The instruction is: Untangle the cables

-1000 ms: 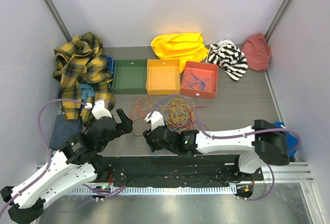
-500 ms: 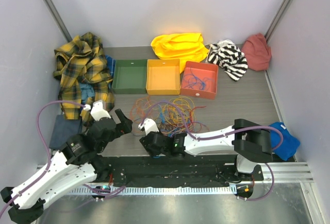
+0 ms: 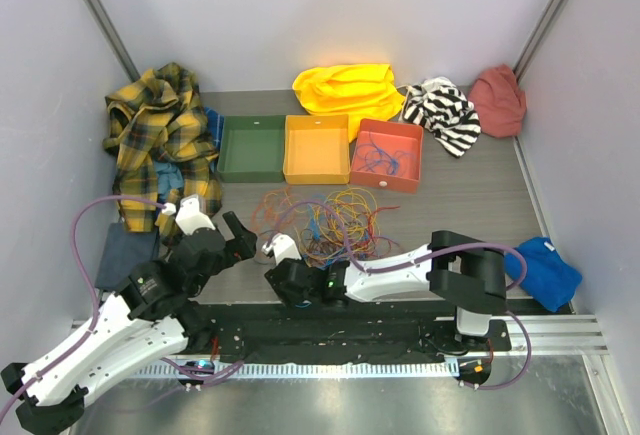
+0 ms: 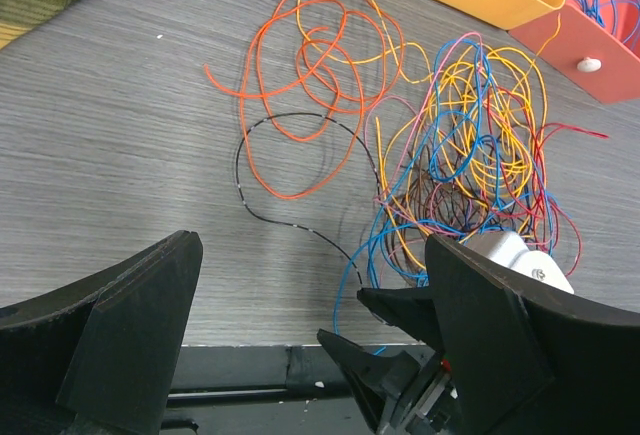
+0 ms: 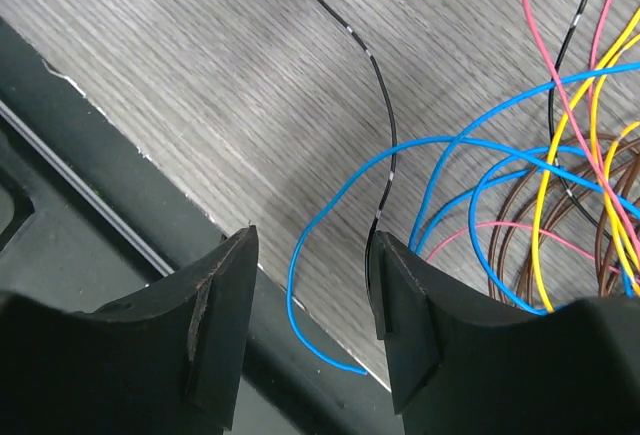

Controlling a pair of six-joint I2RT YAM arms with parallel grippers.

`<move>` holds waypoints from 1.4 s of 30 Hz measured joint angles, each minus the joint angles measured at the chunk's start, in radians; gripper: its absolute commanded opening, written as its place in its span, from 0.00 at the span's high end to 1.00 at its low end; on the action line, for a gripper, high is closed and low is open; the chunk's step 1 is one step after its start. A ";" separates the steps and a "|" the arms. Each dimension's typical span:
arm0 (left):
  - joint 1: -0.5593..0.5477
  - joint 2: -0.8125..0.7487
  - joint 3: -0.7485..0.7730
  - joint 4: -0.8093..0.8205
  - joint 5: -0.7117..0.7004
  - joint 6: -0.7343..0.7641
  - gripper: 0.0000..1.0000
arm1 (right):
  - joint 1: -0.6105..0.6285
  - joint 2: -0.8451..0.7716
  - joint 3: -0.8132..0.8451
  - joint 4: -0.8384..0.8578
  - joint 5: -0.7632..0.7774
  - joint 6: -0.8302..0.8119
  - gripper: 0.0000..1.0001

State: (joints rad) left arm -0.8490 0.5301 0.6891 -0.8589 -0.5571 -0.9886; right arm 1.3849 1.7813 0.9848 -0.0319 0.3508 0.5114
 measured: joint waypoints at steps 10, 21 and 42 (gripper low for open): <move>0.002 -0.002 -0.011 -0.016 -0.014 0.000 0.00 | -0.001 0.084 0.084 -0.027 0.029 -0.003 0.72; 0.000 -0.016 -0.013 -0.017 -0.008 0.000 0.00 | 0.001 0.052 0.084 -0.070 0.076 -0.008 0.88; 0.000 0.056 -0.013 0.082 0.034 0.009 0.00 | 0.033 -0.544 0.465 -0.448 0.374 -0.186 0.91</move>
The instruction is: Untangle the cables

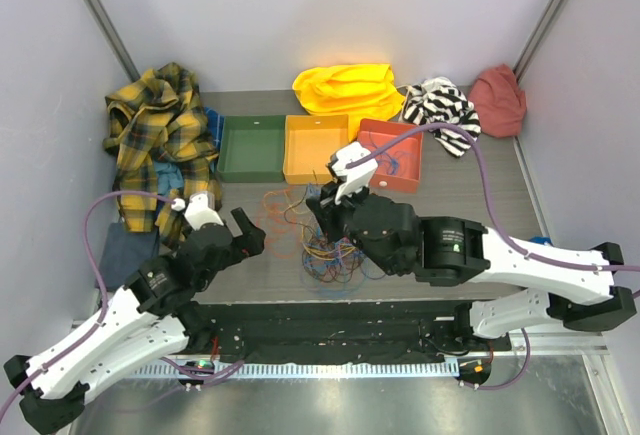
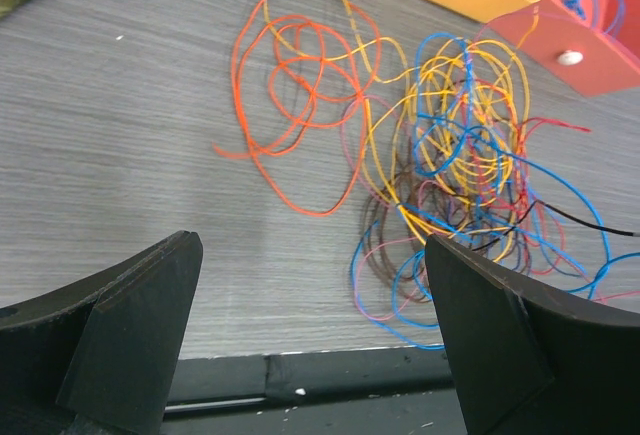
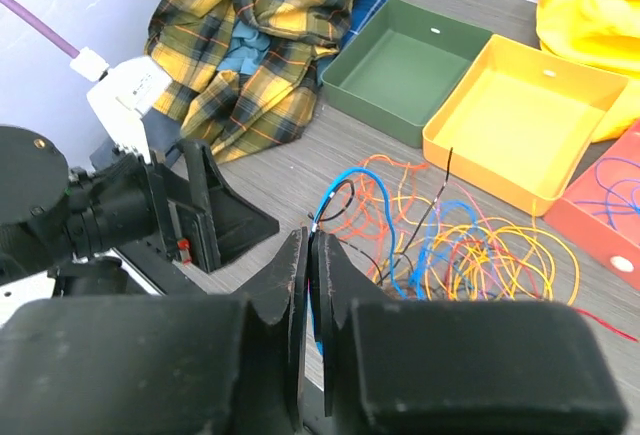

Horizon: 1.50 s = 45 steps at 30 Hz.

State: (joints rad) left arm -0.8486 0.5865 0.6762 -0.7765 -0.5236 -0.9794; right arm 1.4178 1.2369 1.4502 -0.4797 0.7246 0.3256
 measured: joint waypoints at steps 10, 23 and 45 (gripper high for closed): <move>0.000 -0.031 0.020 0.019 -0.024 0.014 0.00 | 0.000 0.008 -0.236 0.031 -0.061 0.071 0.93; 0.000 -0.126 0.040 -0.058 -0.101 -0.001 0.00 | -0.006 0.396 -0.193 0.102 -0.139 0.047 0.29; 0.000 0.246 -0.095 0.216 0.169 0.035 0.21 | -0.014 0.134 -0.425 0.077 -0.053 0.180 0.46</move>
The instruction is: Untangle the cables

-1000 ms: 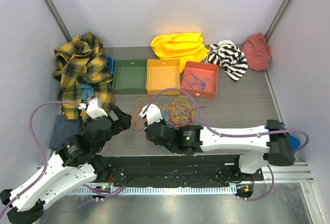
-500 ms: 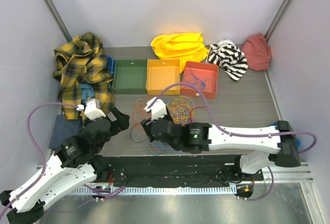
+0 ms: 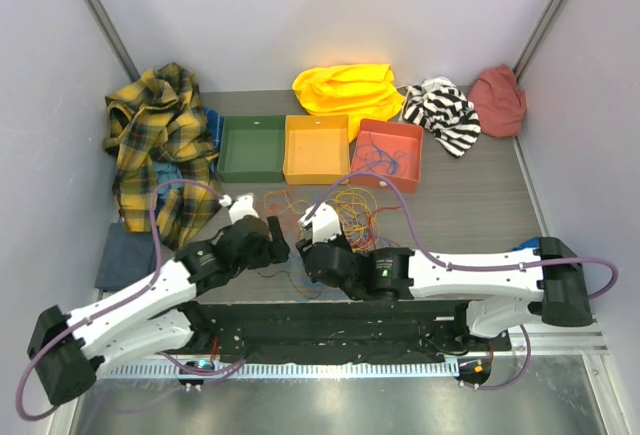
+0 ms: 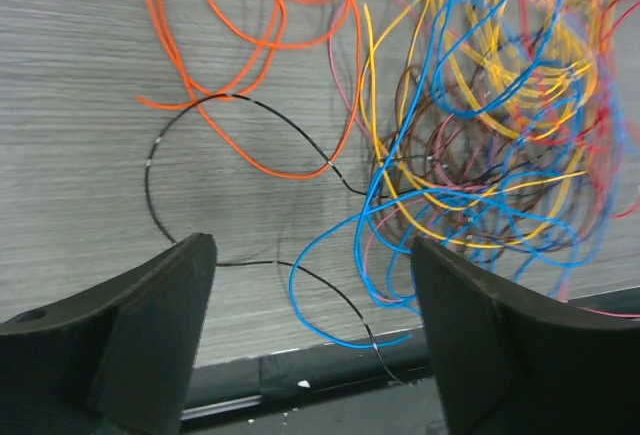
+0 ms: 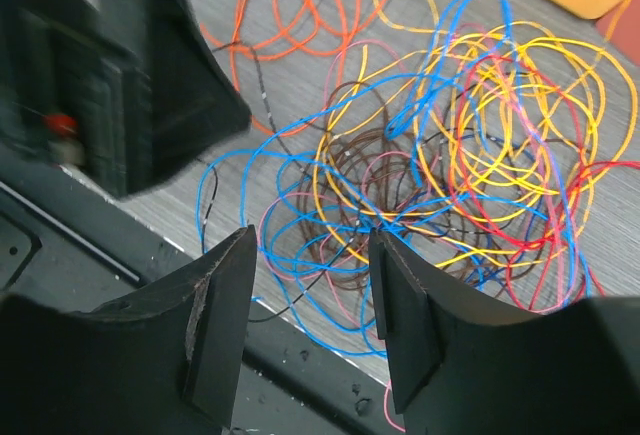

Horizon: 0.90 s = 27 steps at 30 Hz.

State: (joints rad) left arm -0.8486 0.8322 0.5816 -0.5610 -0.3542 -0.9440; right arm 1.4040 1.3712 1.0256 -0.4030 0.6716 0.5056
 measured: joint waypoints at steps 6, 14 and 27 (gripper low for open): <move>0.000 0.214 0.038 0.092 0.076 0.052 0.40 | 0.000 -0.107 -0.061 0.005 0.043 0.032 0.46; 0.000 0.365 0.060 0.189 0.165 0.068 0.51 | 0.000 -0.245 -0.117 0.005 0.085 0.058 0.46; 0.000 0.408 0.057 0.237 0.182 0.070 0.79 | 0.000 -0.233 -0.134 0.003 0.093 0.059 0.46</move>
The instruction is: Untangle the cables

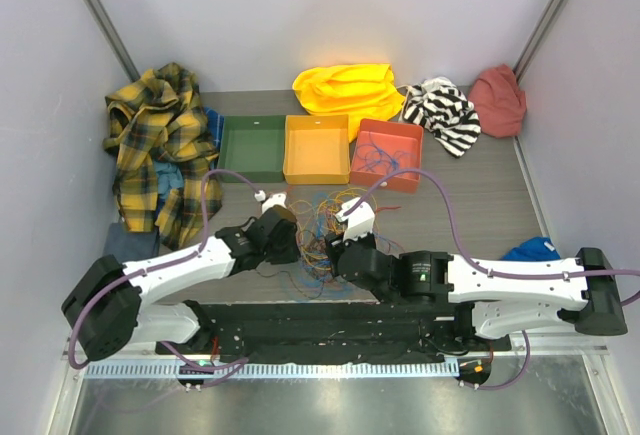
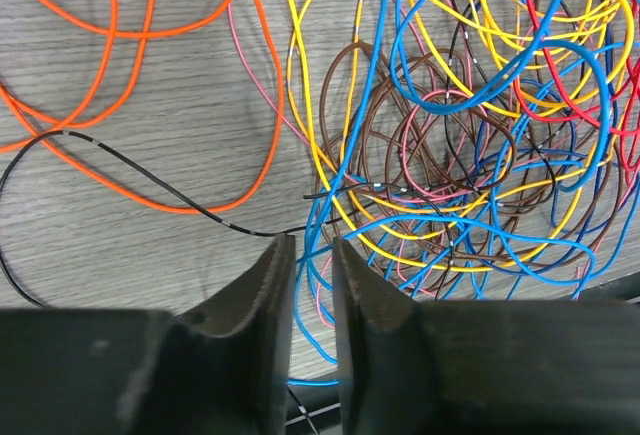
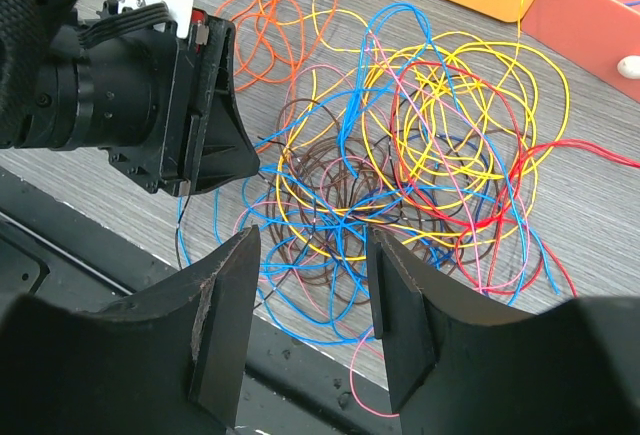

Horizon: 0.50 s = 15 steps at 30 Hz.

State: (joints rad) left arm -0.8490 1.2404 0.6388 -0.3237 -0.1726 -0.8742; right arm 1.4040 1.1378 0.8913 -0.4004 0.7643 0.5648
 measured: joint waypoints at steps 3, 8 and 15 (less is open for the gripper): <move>0.000 0.001 -0.003 0.001 0.000 -0.001 0.97 | 0.000 0.000 0.000 0.000 0.001 0.003 0.46; 0.000 -0.047 -0.001 -0.035 -0.008 0.015 1.00 | 0.000 0.000 -0.002 0.000 0.002 0.008 0.47; 0.000 -0.362 0.182 -0.188 -0.076 0.092 1.00 | 0.000 0.002 -0.003 0.017 -0.001 0.008 0.45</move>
State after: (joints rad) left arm -0.8490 0.8787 0.8207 -0.5114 -0.2485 -0.7818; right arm 1.4040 1.1397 0.8879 -0.3836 0.7635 0.5724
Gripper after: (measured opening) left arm 0.013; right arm 0.537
